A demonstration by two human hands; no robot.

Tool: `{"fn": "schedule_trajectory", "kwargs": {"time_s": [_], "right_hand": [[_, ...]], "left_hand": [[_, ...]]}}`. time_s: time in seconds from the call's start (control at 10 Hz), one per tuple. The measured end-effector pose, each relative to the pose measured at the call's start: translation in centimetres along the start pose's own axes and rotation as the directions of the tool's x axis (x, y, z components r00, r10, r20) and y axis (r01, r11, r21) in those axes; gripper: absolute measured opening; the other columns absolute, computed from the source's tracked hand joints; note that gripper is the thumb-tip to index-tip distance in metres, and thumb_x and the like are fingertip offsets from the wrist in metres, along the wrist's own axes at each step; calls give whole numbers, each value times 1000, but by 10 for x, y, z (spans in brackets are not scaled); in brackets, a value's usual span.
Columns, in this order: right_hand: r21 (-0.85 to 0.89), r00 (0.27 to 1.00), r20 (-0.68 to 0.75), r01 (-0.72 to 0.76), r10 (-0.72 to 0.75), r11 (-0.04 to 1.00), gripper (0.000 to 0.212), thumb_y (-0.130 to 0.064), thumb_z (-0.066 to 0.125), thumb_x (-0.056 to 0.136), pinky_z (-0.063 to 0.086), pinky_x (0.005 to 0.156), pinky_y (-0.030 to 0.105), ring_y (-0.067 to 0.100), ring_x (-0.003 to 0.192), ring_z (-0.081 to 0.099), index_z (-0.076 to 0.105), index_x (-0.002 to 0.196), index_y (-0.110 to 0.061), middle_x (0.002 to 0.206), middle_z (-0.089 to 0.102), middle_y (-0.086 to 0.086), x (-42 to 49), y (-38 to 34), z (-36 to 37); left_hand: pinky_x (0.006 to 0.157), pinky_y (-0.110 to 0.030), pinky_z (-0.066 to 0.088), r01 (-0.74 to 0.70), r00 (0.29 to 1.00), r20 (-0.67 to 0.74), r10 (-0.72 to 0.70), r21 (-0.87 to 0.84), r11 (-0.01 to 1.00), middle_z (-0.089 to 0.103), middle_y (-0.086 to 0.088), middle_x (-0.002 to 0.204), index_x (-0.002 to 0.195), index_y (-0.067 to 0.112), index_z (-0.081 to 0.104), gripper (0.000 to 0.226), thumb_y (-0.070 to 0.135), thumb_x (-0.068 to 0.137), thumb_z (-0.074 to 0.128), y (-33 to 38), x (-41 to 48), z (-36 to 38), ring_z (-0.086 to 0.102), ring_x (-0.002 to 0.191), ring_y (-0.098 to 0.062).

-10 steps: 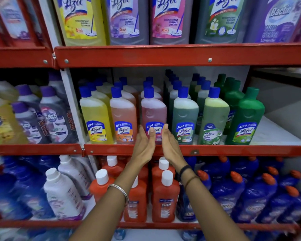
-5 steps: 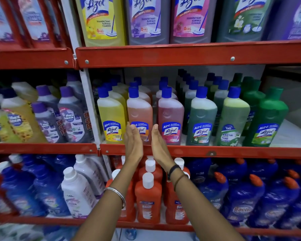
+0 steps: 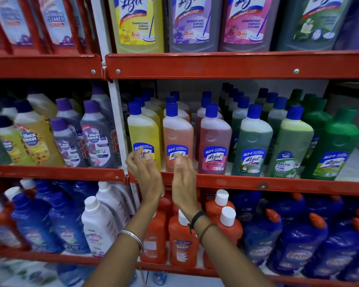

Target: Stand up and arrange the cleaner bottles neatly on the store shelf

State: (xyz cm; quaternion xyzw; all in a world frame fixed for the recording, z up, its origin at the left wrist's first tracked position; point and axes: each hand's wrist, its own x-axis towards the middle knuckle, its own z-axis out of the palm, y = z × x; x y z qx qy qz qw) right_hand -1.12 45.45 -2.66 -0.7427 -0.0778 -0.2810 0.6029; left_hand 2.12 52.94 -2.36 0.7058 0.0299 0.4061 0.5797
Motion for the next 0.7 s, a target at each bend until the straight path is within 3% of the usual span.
{"fn": "schedule_trajectory", "kwargs": {"time_s": [0.1,0.2,0.4,0.5,0.6,0.7], "right_hand": [[-20,910,363,-208,201,978,59,-46,20,100,11,121,26,11,146,20,27,148,-14,159,25,2,7,-4,14],[-52,865,434,-255,252,965,62,-48,18,99,5,123,29,8,148,7,12,152,-15,162,8,-1,12,-9,24],[-80,855,439,-269,276,960,62,-47,17,99,3,123,30,11,149,5,12,151,-14,162,6,2,16,-15,29],[-92,841,461,-274,285,957,63,-51,16,98,5,123,32,12,149,8,16,151,-15,162,10,2,13,-22,22],[-85,868,424,-244,257,966,62,-52,16,98,14,121,30,15,146,23,31,147,-17,157,29,4,10,-25,12],[8,970,225,-94,90,996,59,-59,21,94,33,106,24,14,124,49,58,122,-24,127,62,-1,10,-33,-21]], "left_hand": [[109,-30,19,150,988,45,-149,-19,989,29,-17,146,138,10,33,62,50,93,17,-7,24,-6,28,134,-26],[119,-37,10,211,964,162,-209,6,977,18,-10,156,145,13,18,58,44,97,10,-17,38,-10,16,144,-22],[120,-45,7,215,948,229,-220,46,975,15,-9,157,146,14,16,66,52,93,7,-24,38,-14,10,145,-22],[120,-45,6,226,935,262,-239,80,971,11,-8,158,146,16,13,63,51,94,7,-17,36,-18,8,146,-23],[118,-44,13,239,952,171,-254,104,965,16,-14,155,145,16,20,63,52,94,13,-5,28,-20,16,143,-30],[114,-35,18,18,997,72,-18,-4,1000,26,-16,148,140,11,30,59,46,93,22,22,6,-15,24,139,-28]]}}
